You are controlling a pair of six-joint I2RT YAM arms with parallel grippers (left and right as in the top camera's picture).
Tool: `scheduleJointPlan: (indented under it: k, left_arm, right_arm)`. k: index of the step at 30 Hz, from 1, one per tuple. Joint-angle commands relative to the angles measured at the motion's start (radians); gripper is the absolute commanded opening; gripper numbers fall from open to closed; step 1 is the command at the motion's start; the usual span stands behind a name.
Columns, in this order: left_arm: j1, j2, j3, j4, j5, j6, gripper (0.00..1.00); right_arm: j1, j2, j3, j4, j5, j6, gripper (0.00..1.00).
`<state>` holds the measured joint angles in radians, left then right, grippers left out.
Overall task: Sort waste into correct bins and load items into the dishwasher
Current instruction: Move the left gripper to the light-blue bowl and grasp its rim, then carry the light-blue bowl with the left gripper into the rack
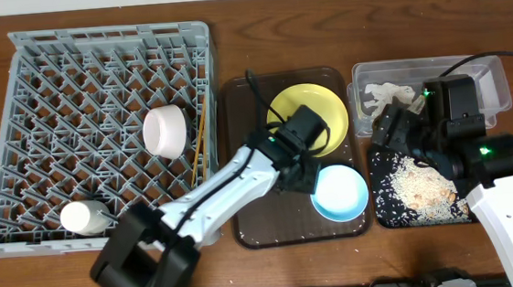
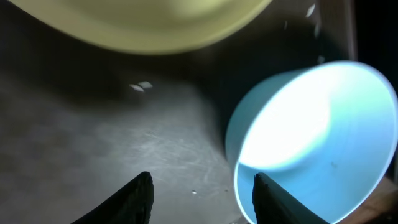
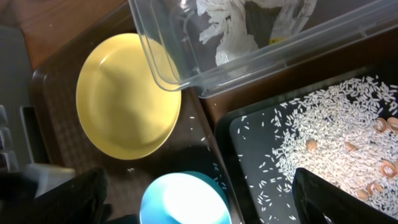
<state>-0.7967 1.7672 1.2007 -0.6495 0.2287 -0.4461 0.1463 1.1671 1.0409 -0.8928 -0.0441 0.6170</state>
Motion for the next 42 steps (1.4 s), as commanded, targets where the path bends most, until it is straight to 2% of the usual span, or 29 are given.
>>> scheduleJointPlan:
  k: [1,3,5,10,14,15,19,21,27,32,33,35,38,42]
  left_arm:
    - [-0.021,0.051,-0.007,0.000,0.052,-0.024,0.52]
    - [-0.029,0.077,-0.007,0.002,0.051,-0.024,0.51]
    - [-0.036,0.108,-0.007,0.008,0.051,-0.024,0.43]
    - [-0.030,0.163,-0.007,0.018,0.040,-0.024,0.08]
    - [0.003,0.127,0.024,-0.072,-0.030,-0.045,0.08]
    - [0.031,0.076,0.063,-0.169,-0.118,-0.053,0.07]
    - [0.099,-0.088,0.144,-0.360,-0.327,-0.041,0.07]
    - [0.141,-0.206,0.179,-0.451,-0.526,-0.040,0.08]
    - [0.202,-0.417,0.181,-0.550,-1.044,-0.034,0.07]
    - [0.279,-0.426,0.163,-0.537,-1.439,-0.035,0.07]
    - [0.332,-0.399,0.153,-0.503,-1.527,-0.034,0.08]
    - [0.396,-0.353,0.150,-0.465,-1.583,0.005,0.08]
    - [0.493,-0.267,0.150,-0.381,-1.590,0.106,0.07]
    - [0.586,-0.138,0.150,-0.339,-1.586,0.125,0.07]
  right_arm:
    - [-0.015,-0.010,0.006,-0.009,0.013,-0.012,0.93]
    - [-0.015,-0.010,0.006,-0.009,0.013,-0.013,0.93]
    - [-0.015,-0.010,0.006,-0.009,0.013,-0.012,0.93]
    - [-0.015,-0.010,0.006,-0.009,0.013,-0.012,0.93]
    - [-0.015,-0.010,0.006,-0.010,0.013,-0.013,0.93]
    - [-0.015,-0.010,0.006,-0.009,0.013,-0.013,0.93]
    - [-0.015,-0.010,0.006,-0.009,0.013,-0.012,0.93]
    - [-0.015,-0.010,0.006,-0.009,0.013,-0.013,0.93]
    - [-0.015,-0.010,0.006,-0.009,0.014,-0.013,0.93]
    - [-0.015,-0.010,0.006,-0.009,0.014,-0.012,0.93]
    - [-0.015,-0.010,0.006,-0.009,0.014,-0.013,0.93]
    - [-0.015,-0.010,0.006,-0.008,0.013,-0.012,0.93]
    - [-0.015,-0.010,0.006,0.002,0.013,-0.012,0.93]
    - [-0.015,-0.010,0.006,0.014,0.013,-0.012,0.93]
